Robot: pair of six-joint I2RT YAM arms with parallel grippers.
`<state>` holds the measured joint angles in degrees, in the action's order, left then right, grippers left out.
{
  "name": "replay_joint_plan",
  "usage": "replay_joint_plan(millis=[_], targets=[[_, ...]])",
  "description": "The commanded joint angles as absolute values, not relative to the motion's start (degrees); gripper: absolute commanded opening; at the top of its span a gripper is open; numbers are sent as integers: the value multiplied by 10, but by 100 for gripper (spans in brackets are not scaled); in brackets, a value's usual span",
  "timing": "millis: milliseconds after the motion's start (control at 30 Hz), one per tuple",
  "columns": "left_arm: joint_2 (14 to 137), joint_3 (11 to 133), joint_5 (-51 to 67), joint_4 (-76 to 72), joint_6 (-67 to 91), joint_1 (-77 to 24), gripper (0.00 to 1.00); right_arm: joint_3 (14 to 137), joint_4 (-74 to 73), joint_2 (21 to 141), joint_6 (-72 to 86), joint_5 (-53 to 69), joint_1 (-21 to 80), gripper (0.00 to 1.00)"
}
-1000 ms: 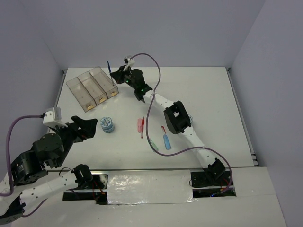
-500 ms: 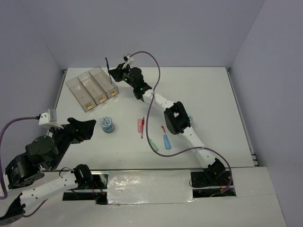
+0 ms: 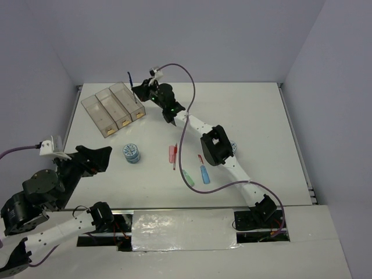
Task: Sort the stationery into containers
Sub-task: Place the pen in the storage box.
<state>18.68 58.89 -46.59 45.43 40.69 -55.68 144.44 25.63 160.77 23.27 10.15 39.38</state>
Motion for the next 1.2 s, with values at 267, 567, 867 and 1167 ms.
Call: replay_joint_plan(millis=[267,567,867,1167], targets=[[135,618,-494,467,367,-557,99,1483,260,1611,218,84,405,66],[111,596,-503,455,357,-558,99,1478,262,1605,196,90,408,77],[177,583,-544,468,384,-561,99,1189,248,1308,101,31,407,100],[233,574,-530,485,444,-554,99,954,-127,983,128,-165,416,100]])
